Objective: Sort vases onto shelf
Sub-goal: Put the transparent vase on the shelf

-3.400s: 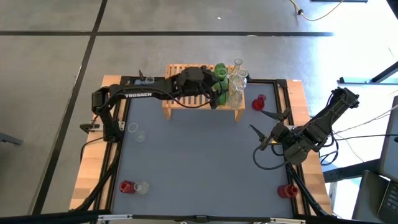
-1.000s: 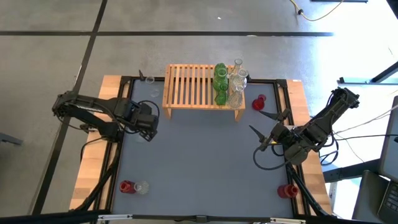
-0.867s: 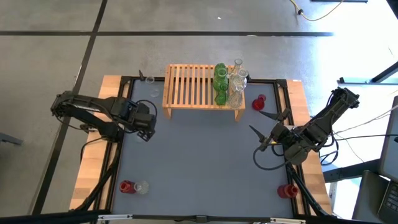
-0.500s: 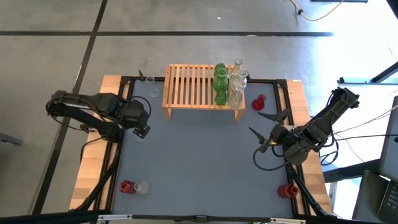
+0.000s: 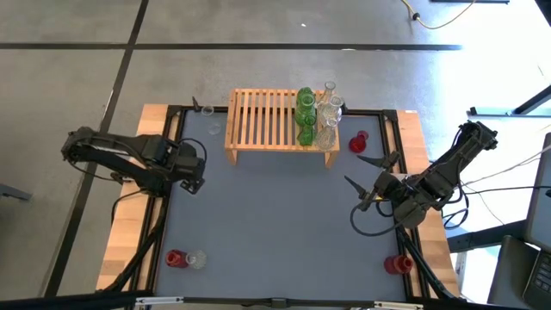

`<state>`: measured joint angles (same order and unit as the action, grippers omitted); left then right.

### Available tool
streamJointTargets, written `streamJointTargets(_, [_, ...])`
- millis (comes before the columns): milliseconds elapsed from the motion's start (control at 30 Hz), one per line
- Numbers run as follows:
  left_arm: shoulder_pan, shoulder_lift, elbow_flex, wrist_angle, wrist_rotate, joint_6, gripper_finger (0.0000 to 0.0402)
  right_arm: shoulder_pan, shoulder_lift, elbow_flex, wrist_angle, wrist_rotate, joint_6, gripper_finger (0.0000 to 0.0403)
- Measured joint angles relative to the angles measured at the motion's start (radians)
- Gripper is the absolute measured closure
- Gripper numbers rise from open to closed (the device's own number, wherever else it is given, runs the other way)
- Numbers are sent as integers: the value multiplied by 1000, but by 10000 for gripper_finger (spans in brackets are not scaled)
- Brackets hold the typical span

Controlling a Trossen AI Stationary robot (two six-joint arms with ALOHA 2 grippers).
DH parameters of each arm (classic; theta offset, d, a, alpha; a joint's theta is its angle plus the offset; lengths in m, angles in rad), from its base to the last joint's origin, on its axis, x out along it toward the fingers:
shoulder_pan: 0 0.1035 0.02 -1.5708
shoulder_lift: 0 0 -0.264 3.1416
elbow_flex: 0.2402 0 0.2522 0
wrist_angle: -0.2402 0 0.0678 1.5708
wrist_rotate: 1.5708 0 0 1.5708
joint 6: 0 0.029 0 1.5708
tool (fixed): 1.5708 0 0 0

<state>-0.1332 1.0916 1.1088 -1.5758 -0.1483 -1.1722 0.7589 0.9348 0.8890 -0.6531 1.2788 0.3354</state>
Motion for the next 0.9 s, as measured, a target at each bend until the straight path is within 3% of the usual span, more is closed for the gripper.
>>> streamJointTargets(700, [2, -5, -23, 6, -51, 3, 165, 0, 0, 0, 0, 12, -4, 86])
streamJointTargets(900, [2, -5, -23, 6, -53, 4, 127, 0, 0, 0, 0, 12, -4, 86])
